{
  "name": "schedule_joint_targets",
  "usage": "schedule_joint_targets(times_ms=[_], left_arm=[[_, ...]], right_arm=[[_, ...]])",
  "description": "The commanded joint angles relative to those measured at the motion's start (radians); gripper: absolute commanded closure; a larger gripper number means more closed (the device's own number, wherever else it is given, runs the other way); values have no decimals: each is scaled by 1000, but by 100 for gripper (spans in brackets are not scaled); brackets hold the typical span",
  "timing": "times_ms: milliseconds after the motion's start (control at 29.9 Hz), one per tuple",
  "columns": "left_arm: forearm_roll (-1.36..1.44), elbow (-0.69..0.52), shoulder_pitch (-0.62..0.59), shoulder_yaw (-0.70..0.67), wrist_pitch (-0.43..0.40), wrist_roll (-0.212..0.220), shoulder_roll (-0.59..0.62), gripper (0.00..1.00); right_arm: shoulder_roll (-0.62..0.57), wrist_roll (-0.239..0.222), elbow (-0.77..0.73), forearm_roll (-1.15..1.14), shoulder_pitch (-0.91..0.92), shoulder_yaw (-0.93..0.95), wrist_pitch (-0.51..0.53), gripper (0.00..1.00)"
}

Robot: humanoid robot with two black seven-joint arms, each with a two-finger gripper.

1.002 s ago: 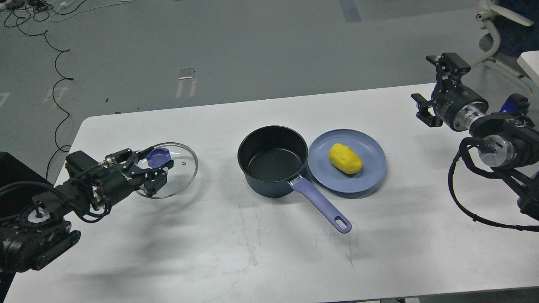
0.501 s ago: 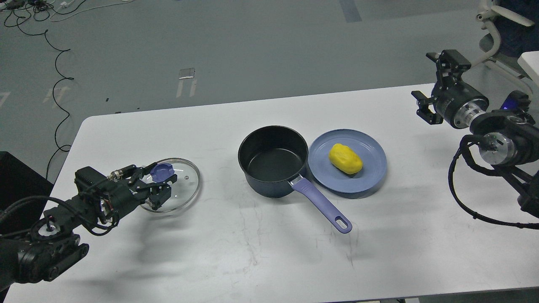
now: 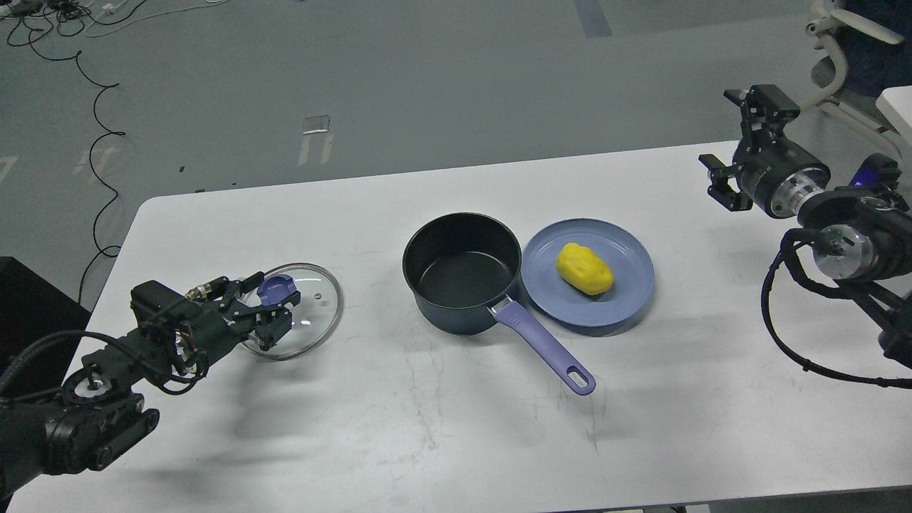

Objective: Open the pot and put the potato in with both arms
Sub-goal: 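Lower the lid onto the table beside the pot and release, then raise the left arm away and reach the right gripper to the potato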

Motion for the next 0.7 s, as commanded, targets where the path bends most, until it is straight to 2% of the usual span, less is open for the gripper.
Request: schedule_joint_targets(times_ms=[0,167,234,367,401,468,501,534,568,668], left_arm=[[0,0,2,-1,0,0,-5,3],[-81,-12,-20,-20,0,0,4,2],[-187,-15,-66,-20,0,0,16,2],[-469,-20,-231,-20,0,0,24,2],[-469,-20,-232,-20,0,0,24,2],[-662,-20,-335,-29,-155,0,17,2],[-717,-20,-357,-35,-200,0,12,2],[-839,-20,-392,-49,-284,0,-2,2],[-957,-20,-417,-69,-358,0,-14,2],[-1139,-18,-449,-116,-456,0,-36,2]], right_arm=[[1,0,0,0,0,0,0,0],[0,0,5,-14,5,-2,8,0],[-2,3,8,-34,13,-11,11,0],[-22,24,28,-239,131,-205,11,0],[-22,25,28,-239,131,-206,11,0],[-69,92,93,-425,198,-334,11,0],[-80,106,113,-472,215,-362,11,0],[-98,118,147,-559,243,-418,11,0],[-112,121,167,-642,269,-467,11,0],[-124,123,175,-792,315,-564,11,0]])
